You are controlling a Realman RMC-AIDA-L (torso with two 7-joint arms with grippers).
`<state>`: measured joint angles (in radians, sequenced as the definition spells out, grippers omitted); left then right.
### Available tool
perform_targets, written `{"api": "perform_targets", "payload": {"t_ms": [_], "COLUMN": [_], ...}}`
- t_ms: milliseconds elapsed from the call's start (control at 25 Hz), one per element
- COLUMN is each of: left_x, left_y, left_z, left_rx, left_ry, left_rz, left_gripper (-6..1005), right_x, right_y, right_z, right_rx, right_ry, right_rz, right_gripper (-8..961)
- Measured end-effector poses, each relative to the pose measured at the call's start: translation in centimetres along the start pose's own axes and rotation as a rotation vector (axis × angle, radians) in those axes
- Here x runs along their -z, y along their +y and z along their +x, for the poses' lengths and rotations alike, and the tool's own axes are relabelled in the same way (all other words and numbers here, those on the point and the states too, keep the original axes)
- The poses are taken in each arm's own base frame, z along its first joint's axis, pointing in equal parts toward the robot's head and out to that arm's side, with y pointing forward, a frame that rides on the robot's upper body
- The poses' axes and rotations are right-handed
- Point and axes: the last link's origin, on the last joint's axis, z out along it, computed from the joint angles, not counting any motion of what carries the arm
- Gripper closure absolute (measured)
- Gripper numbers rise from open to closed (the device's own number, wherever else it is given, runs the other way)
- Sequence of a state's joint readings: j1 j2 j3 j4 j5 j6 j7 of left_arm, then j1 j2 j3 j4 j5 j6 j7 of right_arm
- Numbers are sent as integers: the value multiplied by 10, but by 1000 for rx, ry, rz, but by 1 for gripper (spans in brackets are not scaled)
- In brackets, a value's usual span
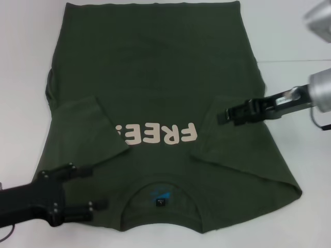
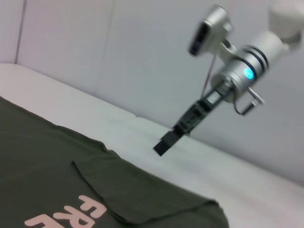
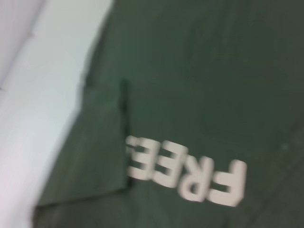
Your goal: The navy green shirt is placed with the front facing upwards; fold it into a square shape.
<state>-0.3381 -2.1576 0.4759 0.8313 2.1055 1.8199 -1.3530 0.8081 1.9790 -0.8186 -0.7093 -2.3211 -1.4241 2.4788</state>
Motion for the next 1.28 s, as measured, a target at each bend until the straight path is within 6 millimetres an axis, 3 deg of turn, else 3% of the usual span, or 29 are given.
{"api": "perform_targets", "payload": {"t_ms": [240, 440, 480, 680, 840, 1040, 1280], "left_x": [22, 47, 47, 50, 49, 50, 50], "left_y": [-6, -18, -18, -42, -56, -66, -70], "left_z": [20, 29, 29, 29, 31, 34, 35], "left_rx": [220, 463, 463, 729, 811, 880, 908], "left_ry": [33, -68, -68, -247, -275, -315, -389], "left_rz": [-10, 46, 46, 183, 266, 342, 397], "left_gripper": [48, 48, 48, 49, 49, 50, 50], "right_x": [51, 82, 86, 87, 87, 86, 83], "right_y": [-21, -43, -48, -63, -72, -78, -79], "right_z": [33, 76, 85, 126, 147, 158, 157], "right_rx": [4, 47, 59, 112, 121, 112, 123], "right_ry": [-212, -310, -314, -321, -328, -293, -249], "right_rz": [-229, -257, -248, -207, -178, -143, -134], "right_gripper": [289, 68, 69, 75, 80, 80, 80]}}
